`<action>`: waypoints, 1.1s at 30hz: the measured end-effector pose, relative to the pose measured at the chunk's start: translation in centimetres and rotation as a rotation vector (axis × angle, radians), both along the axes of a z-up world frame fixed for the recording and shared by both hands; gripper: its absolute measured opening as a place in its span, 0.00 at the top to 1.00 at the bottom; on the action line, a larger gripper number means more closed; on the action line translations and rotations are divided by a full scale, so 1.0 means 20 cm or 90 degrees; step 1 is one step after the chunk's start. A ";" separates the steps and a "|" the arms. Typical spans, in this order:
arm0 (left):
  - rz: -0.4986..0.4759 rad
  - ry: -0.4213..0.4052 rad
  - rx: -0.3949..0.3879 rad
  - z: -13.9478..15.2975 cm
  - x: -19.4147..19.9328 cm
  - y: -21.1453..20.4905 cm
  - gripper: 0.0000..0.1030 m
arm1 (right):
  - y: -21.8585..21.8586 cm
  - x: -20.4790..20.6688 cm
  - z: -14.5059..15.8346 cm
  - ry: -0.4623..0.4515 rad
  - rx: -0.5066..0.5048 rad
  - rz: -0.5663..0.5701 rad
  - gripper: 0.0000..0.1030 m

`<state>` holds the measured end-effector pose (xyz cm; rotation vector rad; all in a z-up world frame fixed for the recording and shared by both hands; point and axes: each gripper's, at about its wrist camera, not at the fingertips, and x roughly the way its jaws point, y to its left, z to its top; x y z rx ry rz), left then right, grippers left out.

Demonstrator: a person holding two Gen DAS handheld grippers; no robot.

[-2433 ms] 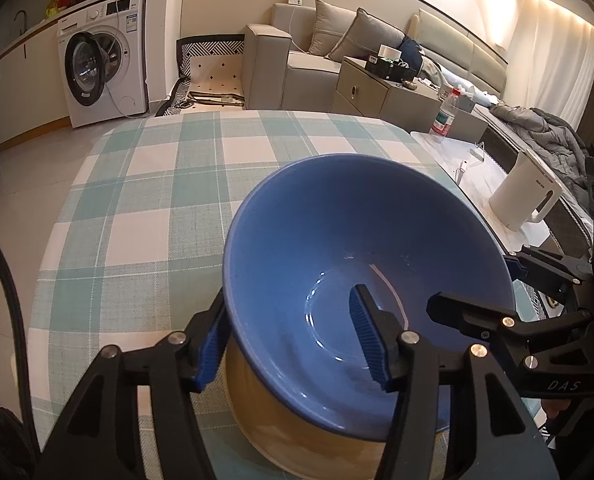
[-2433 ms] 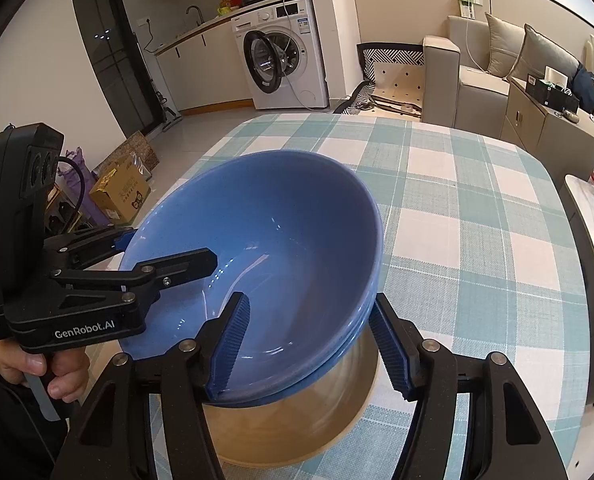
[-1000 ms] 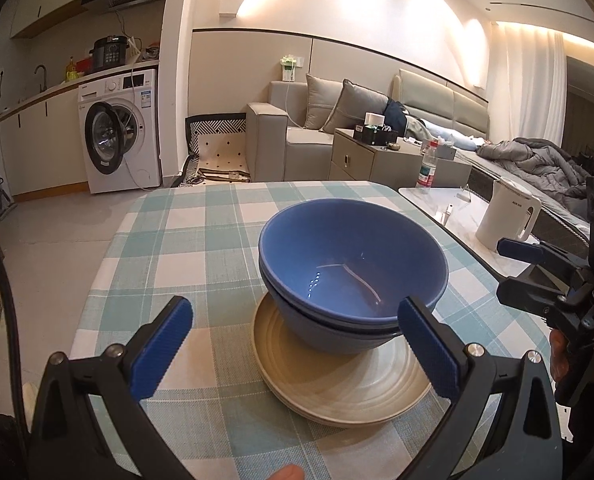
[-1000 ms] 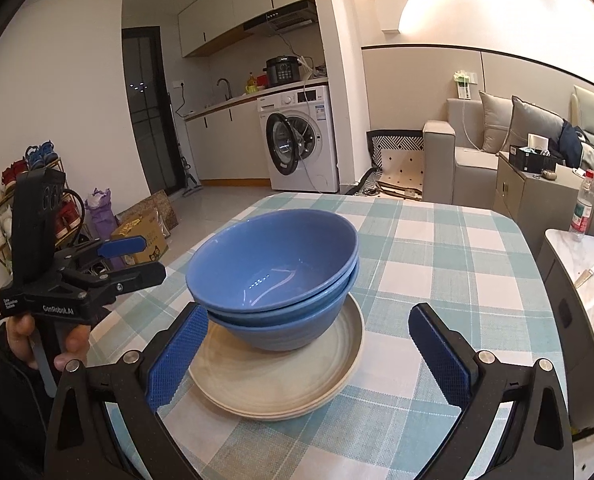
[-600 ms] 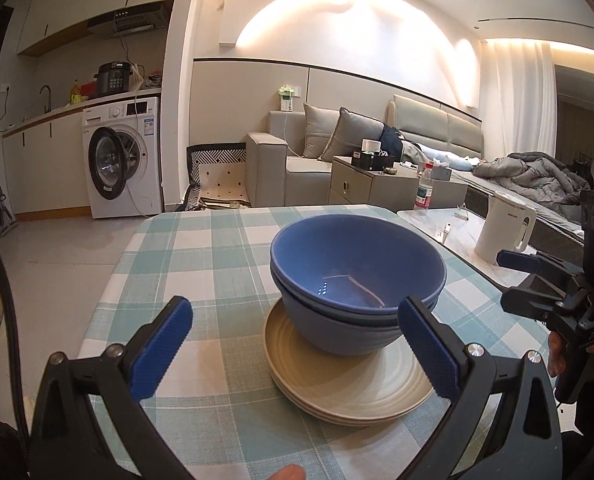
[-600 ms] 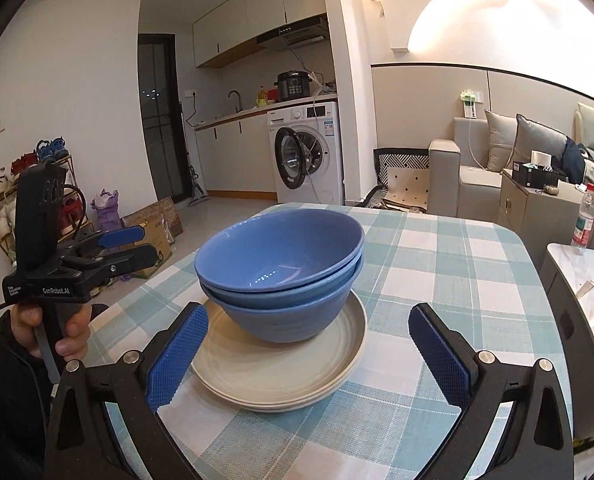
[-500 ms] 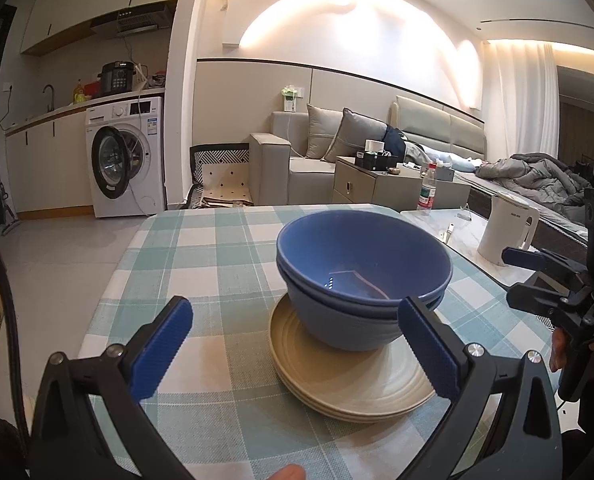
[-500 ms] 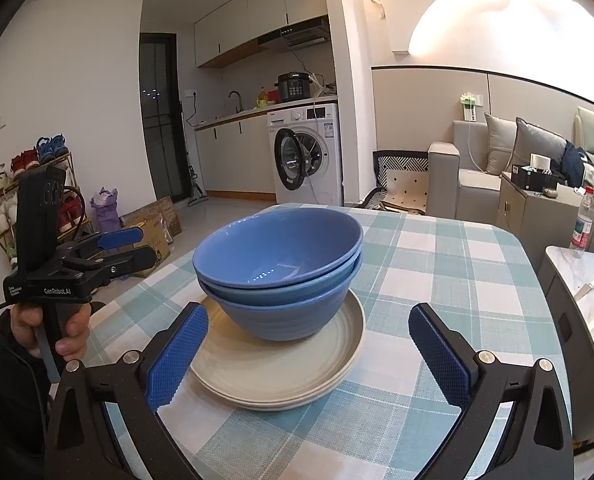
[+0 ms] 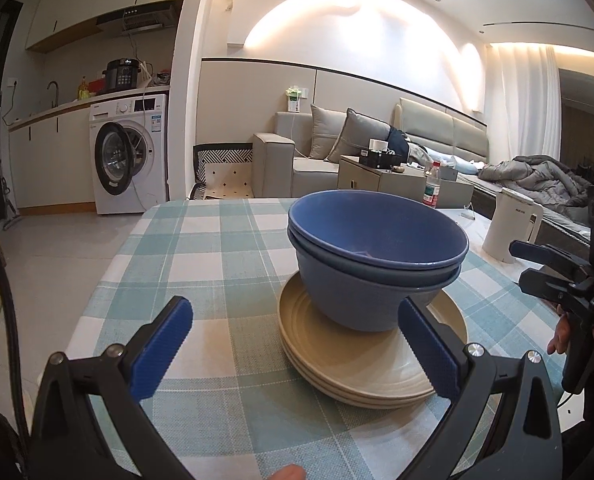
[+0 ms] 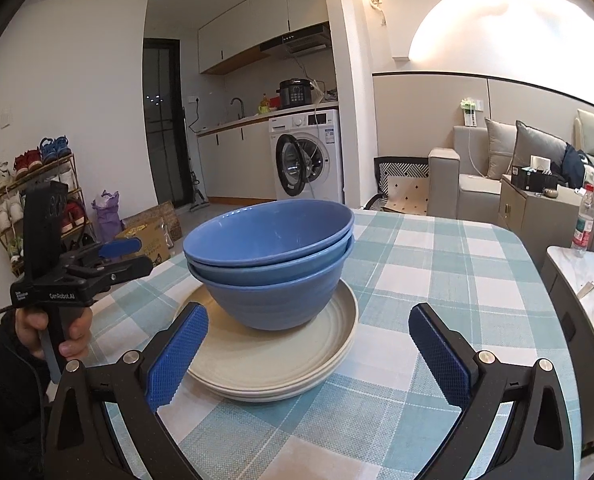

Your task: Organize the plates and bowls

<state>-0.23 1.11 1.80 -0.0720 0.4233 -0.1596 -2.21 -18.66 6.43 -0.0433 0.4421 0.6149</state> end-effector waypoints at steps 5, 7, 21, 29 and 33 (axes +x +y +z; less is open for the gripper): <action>0.001 0.000 0.015 -0.02 0.00 -0.02 0.00 | 0.01 0.00 -0.01 -0.008 -0.001 0.002 0.00; 0.001 -0.004 0.016 -0.02 0.00 -0.03 0.00 | 0.01 0.00 -0.01 -0.008 -0.003 0.004 0.00; 0.016 -0.017 -0.001 -0.06 0.00 0.00 0.00 | 0.02 0.02 -0.06 -0.018 -0.010 0.004 0.00; 0.018 -0.021 0.000 -0.06 0.00 0.00 0.00 | 0.01 0.01 -0.09 -0.024 -0.006 0.006 0.00; 0.022 -0.019 0.000 -0.06 0.00 0.00 0.00 | 0.01 0.01 -0.09 -0.025 -0.009 0.008 0.00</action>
